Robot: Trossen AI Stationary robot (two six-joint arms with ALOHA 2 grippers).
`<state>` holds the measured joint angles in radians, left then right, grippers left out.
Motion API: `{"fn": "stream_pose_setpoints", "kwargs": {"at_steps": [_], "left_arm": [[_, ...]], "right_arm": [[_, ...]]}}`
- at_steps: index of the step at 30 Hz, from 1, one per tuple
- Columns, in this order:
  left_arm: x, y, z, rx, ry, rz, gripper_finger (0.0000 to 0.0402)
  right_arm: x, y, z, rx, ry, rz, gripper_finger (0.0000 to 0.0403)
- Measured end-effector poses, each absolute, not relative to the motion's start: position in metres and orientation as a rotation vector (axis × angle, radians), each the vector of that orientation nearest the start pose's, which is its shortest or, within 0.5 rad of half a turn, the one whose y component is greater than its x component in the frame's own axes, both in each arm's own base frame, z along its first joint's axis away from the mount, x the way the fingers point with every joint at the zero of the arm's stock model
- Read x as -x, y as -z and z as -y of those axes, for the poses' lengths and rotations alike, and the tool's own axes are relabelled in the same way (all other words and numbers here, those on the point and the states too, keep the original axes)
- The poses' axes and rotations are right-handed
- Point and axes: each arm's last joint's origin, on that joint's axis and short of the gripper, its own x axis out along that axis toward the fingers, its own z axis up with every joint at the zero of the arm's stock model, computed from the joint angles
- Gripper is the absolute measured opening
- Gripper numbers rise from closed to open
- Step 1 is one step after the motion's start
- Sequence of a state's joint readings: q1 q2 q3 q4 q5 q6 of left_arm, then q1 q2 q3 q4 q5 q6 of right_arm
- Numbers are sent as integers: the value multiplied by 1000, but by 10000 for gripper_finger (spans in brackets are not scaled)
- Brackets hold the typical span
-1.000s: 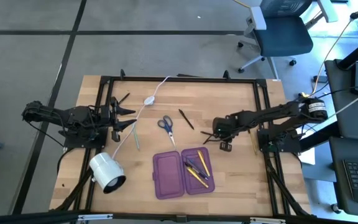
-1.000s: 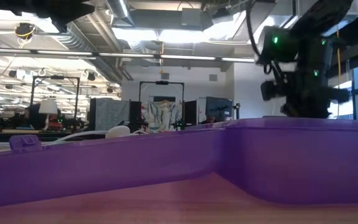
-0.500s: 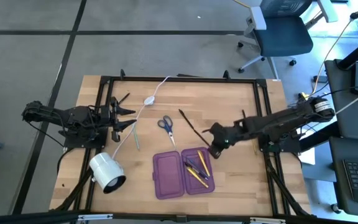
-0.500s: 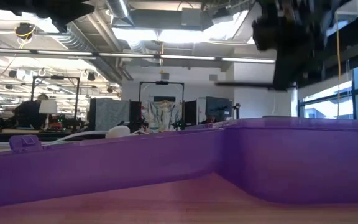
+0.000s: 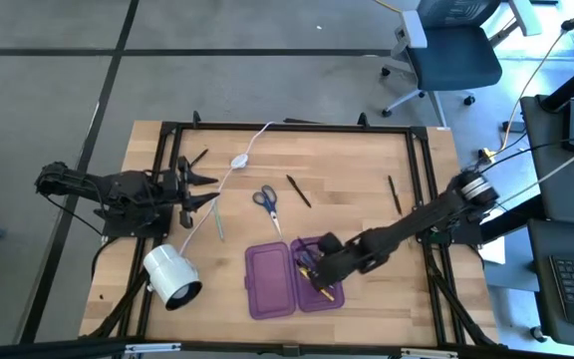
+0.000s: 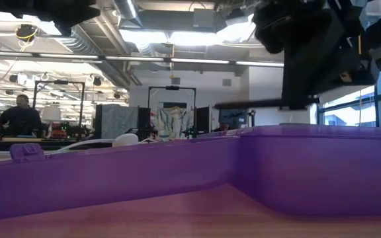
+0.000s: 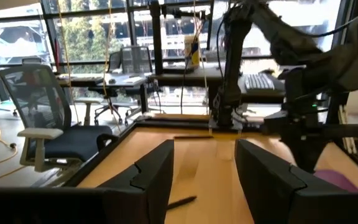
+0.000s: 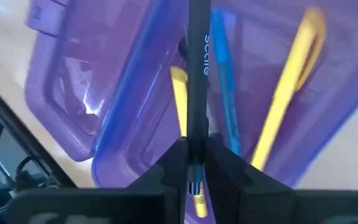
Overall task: Pick & place school supplies into a supply box
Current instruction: Put the black pen into the purple supply box, then put the blue scissors into the purple supply box
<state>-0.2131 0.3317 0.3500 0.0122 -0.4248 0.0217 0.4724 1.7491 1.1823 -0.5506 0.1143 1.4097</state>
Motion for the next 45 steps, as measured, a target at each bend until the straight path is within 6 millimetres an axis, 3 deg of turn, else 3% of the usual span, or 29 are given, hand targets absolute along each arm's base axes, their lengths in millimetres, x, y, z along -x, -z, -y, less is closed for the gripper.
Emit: {"fn": "stream_pose_setpoints", "kwargs": {"at_steps": [10,28,38,41,45], "left_arm": [[-109,-250,11,-34,-210,-42,157],[-122,-241,15,-54,-177,-129,153],[-131,-234,17,-73,-174,-196,152],[-138,-229,20,-82,-127,-244,149],[-153,-236,24,-109,-66,-323,146]], "right_arm": [[-332,-174,-170,-863,563,-1271,52],[-330,-166,-169,-823,603,-1313,54],[-329,-166,-169,-804,603,-1324,131],[-325,-177,-166,-754,573,-1313,146],[-316,-205,-156,-669,567,-1220,148]]}}
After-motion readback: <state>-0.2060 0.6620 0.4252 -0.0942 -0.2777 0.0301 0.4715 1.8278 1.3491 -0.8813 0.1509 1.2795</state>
